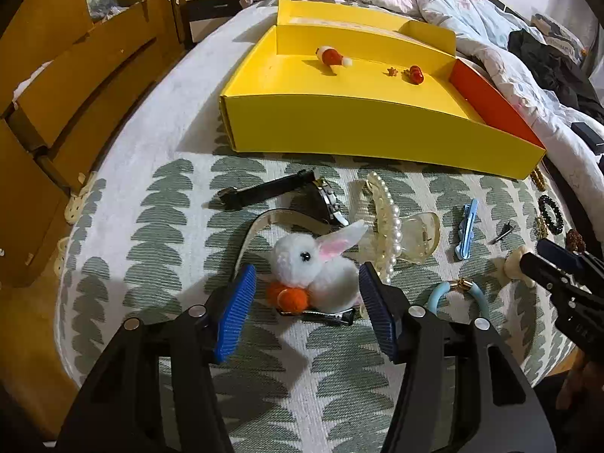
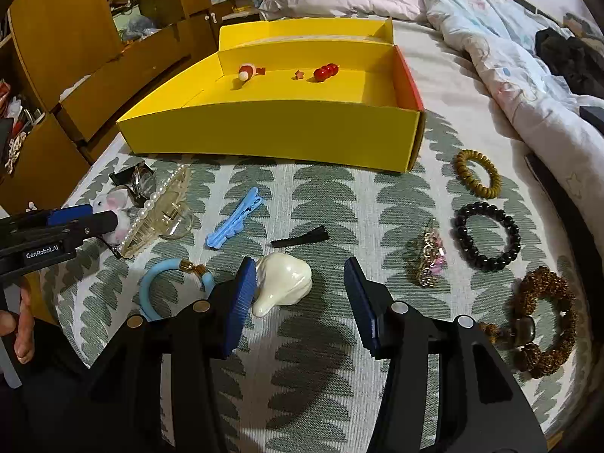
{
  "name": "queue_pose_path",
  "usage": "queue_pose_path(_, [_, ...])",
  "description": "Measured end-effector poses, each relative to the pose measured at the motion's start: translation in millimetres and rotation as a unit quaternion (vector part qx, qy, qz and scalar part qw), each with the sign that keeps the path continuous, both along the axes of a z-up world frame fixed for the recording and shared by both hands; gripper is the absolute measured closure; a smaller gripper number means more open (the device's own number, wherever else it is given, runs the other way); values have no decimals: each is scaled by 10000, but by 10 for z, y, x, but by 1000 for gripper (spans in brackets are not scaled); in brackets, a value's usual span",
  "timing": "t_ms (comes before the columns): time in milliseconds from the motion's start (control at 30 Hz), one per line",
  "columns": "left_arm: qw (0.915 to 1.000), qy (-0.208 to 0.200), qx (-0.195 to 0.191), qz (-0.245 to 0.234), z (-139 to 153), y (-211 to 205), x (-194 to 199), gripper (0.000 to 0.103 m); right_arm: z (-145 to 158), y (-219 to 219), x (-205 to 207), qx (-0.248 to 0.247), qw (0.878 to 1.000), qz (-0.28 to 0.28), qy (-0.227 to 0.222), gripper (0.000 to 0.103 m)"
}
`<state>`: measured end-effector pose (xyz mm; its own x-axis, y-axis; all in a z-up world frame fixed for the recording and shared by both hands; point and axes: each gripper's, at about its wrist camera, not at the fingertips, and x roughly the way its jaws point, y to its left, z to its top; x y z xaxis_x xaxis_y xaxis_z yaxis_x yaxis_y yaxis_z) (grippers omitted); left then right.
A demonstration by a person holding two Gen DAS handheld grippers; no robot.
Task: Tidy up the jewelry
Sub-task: 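Move the left gripper to the white rabbit plush while the right gripper approaches the white shell ornament, then close the left gripper on the rabbit plush while the right gripper closes on the shell ornament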
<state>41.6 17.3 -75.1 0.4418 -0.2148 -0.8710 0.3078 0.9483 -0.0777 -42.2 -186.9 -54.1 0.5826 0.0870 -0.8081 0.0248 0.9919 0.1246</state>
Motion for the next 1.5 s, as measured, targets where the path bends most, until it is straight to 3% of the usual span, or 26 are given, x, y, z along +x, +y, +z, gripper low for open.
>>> queue_pose_path(400, [9996,266,-54,-2,-92,-9,82,46,-124,105,117,99,9997,160,131,52])
queue_pose_path(667, [9994,314,-125,-9,-104,17,102,51,-154,65,115,206,9995,111,189,67])
queue_pose_path(1500, [9977,121,-645,147,68,221,91,66,-74,-91,19,702,9975,5,47,67])
